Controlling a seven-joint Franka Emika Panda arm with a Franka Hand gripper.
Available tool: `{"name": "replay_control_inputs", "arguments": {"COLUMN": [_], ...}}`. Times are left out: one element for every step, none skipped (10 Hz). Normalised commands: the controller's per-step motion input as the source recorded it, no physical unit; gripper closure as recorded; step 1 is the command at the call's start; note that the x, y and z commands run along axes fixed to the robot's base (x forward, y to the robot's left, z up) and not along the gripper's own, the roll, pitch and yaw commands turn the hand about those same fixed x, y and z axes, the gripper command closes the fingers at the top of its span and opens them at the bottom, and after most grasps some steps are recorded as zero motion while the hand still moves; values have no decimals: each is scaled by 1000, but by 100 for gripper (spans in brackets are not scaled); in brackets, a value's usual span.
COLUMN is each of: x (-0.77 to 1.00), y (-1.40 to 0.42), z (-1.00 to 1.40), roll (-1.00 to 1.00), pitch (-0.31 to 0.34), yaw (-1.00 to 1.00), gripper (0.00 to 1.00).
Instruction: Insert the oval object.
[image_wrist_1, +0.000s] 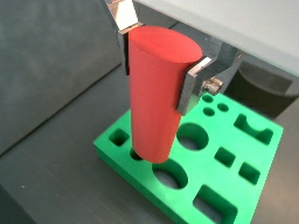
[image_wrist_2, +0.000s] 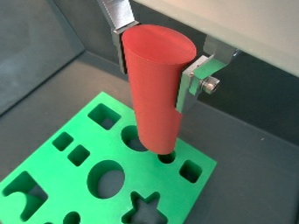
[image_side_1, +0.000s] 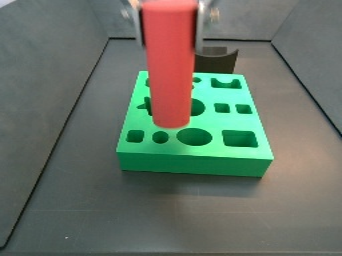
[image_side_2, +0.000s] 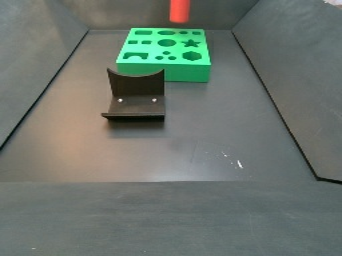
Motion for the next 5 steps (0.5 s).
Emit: {"name": "replay_control_inputs", "arguments": {"x": [740,726,680,691,691], "y": [0,0,0,0,0], "z": [-383,-360,-294,-274,-294], "roll": [87,66,47,23,24], "pitch": [181,154,166,153,127], "yaw": [-203,-243,-257,-260,-277], "gripper": [100,100,100,100,100]}}
